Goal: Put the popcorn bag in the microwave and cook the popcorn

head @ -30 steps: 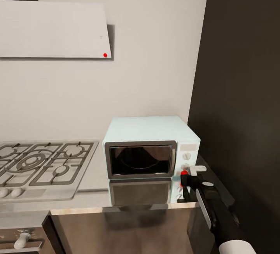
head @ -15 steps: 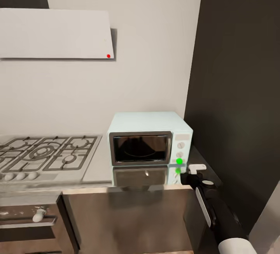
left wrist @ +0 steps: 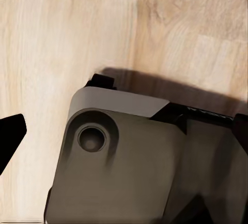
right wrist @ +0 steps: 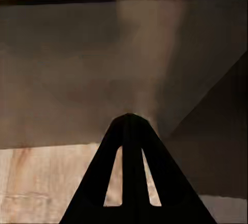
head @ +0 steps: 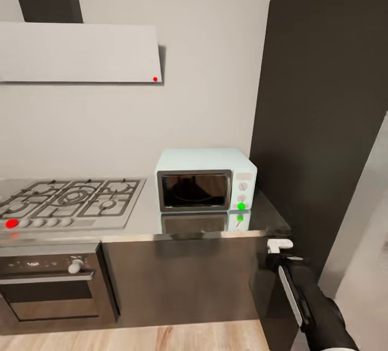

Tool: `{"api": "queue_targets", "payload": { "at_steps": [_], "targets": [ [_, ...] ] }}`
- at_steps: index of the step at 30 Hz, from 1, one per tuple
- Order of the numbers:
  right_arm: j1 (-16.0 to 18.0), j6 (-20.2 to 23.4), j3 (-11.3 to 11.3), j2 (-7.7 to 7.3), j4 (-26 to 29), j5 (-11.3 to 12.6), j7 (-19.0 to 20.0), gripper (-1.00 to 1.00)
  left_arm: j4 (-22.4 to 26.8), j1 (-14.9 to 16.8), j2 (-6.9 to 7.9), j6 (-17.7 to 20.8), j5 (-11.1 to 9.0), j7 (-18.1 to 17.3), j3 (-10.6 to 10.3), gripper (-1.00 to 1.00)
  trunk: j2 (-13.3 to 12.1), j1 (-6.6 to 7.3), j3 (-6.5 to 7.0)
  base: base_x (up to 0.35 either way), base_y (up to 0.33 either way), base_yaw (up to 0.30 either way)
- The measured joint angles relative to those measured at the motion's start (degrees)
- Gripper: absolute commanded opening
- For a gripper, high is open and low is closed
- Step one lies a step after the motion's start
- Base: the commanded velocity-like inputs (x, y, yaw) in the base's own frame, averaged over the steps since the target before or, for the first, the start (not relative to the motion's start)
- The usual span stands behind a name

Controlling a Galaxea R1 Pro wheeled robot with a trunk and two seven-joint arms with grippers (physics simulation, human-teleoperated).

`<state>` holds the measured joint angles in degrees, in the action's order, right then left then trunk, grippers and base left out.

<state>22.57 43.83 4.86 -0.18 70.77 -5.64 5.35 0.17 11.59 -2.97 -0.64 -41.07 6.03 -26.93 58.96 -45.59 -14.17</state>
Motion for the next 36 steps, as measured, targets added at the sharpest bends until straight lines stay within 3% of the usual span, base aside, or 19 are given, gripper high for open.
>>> {"api": "queue_targets", "payload": {
  "at_steps": [3, 8, 9, 10, 11, 13, 14, 27, 30, 36],
  "targets": [
    [-0.7, -7.4, 0.2, -1.18, -16.7, 0.1, 0.0, -1.00, 0.0, 0.0, 0.00, 0.0, 0.0, 0.0, 0.0, 1.00, 0.0, 0.02, 0.00, -0.152, 0.000, 0.000],
    [-0.9, -36.3, -0.7, -1.50, -59.3, -0.2, -0.6, -1.00, 0.0, 0.0, 0.00, 0.0, 0.0, 0.0, 0.0, 1.00, 0.0, 0.03, 0.00, -0.014, 0.000, 0.000],
    [-1.0, -40.6, -0.7, -1.48, -66.0, -0.2, -0.5, -1.00, 0.0, 0.0, 0.00, 0.0, 0.0, 0.0, 0.0, 1.00, 0.0, 0.04, 0.00, 0.000, 0.000, 0.000],
    [-1.6, -44.0, -0.8, -1.46, -69.4, -0.1, -0.5, -1.00, 0.0, 0.0, 0.04, 0.0, 0.0, 0.0, 0.0, 1.00, 0.0, 0.03, 0.00, 0.000, 0.000, 0.000],
    [-4.0, -46.6, -0.7, -1.46, -71.0, -0.2, -0.5, -1.00, 0.0, 0.0, 0.06, 0.0, 0.0, 0.0, 0.1, 1.00, 0.0, 0.03, 0.00, 0.000, 0.000, 0.000],
    [-12.4, -49.3, -0.8, -1.48, -72.1, -0.2, -0.5, -1.00, 0.0, 0.0, 0.11, 0.0, -0.1, 0.0, 0.1, 1.00, 0.0, 0.04, 0.00, 0.000, 0.000, 0.000],
    [-14.6, -50.6, -0.8, -1.50, -72.3, -0.2, -0.5, -1.00, 0.0, 0.0, 0.15, 0.0, -0.1, 0.0, 0.1, 1.00, 0.0, 0.04, -0.01, 0.000, 0.000, 0.000],
    [-16.1, -51.5, -0.7, -1.55, -72.4, -0.1, -1.2, -1.00, 0.0, 0.0, 0.41, 0.0, 0.0, 0.0, -0.1, 1.00, 0.0, 0.04, 0.01, 0.000, 0.000, 0.000],
    [-16.1, -51.5, -0.7, -1.55, -72.4, -0.1, -1.2, -1.00, 0.1, 0.0, 0.46, 0.0, 1.0, 0.0, -0.5, 1.00, 0.0, 0.04, 0.01, 0.000, 0.000, 0.000],
    [-16.1, -51.1, -0.7, -1.29, -72.4, 0.2, -1.2, -1.00, 0.2, 0.0, 0.99, 0.0, 1.2, 0.0, -0.6, 1.00, 0.0, 0.04, 0.01, 0.000, 0.000, 0.000]
  ]
}}
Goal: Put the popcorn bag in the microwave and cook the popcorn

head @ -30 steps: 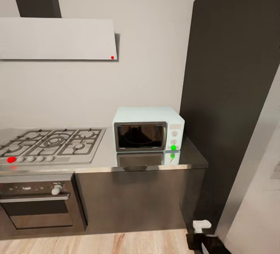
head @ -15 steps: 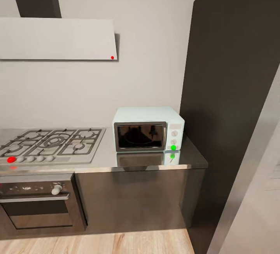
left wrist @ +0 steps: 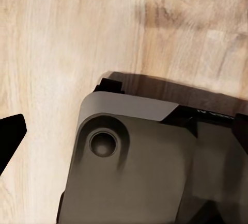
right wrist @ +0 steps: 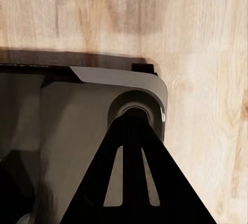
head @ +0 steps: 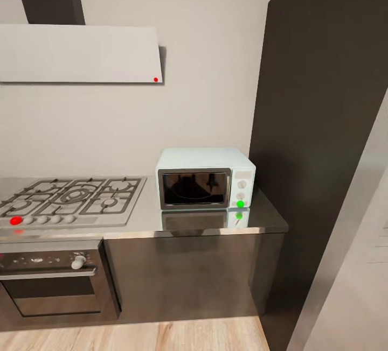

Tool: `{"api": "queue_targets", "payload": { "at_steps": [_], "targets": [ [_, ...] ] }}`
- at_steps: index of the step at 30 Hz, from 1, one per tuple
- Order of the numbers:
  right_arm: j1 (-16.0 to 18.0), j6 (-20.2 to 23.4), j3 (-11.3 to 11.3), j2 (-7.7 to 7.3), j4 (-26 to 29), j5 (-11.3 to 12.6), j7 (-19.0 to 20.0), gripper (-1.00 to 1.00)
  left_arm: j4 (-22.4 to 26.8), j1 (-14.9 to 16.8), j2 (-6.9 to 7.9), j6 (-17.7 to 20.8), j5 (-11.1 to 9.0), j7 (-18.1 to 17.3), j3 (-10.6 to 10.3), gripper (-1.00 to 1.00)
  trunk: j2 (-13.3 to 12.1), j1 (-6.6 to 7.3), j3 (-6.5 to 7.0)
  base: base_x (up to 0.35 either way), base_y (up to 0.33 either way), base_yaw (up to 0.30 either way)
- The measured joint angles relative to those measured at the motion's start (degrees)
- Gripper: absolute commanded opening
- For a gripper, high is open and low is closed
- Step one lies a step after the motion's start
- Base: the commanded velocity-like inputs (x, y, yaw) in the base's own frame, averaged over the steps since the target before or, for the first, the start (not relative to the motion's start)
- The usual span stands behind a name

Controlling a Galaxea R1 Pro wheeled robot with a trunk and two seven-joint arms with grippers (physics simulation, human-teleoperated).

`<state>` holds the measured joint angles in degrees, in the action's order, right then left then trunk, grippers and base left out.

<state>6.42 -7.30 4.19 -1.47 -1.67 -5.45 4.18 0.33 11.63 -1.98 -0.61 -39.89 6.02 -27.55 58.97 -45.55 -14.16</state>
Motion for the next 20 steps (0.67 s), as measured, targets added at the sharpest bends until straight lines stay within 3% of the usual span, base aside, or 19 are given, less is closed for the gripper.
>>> {"api": "queue_targets", "payload": {
  "at_steps": [12, 13, 14, 15, 17, 20],
  "targets": [
    [0.0, 0.2, 0.1, -0.17, 0.1, 0.0, 0.0, -1.00, 0.5, 0.0, 0.07, -0.1, -0.4, 0.0, 0.3, 1.00, 0.0, 0.00, 0.00, 0.000, 0.000, 0.000],
    [0.0, -0.2, 10.8, -3.18, 0.2, -2.3, -4.1, -1.00, 1.3, 0.0, 3.22, 0.0, -8.0, -0.1, -8.9, 1.00, 0.0, 0.00, 0.00, 0.000, 0.000, 0.000],
    [0.0, -0.2, 8.3, -5.01, 0.1, -13.4, -4.0, -1.00, 1.3, 0.1, 7.10, -0.1, -8.3, -0.1, -9.2, 1.00, 0.0, 0.00, 0.00, 0.000, 0.000, 0.000],
    [0.0, -0.3, 8.2, -2.02, 0.1, -14.1, -4.1, -1.00, 1.3, 0.0, 6.45, 0.0, -8.3, -0.1, -9.3, 1.00, 0.0, 0.00, 0.00, 0.000, 0.000, 0.000],
    [0.0, -0.4, 8.5, -1.50, 0.1, -13.3, -4.3, -1.00, 1.3, 0.1, 6.11, 0.0, -8.3, -0.1, -9.3, 1.00, 0.0, 0.00, 0.00, 0.000, 0.000, 0.000],
    [0.0, -0.4, 8.9, -1.98, 0.1, -4.2, -4.3, -1.00, 1.3, 0.0, 6.14, 0.0, -8.3, -0.1, -9.3, 1.00, 0.0, 0.00, 0.00, 0.000, 0.000, 0.000]
  ]
}}
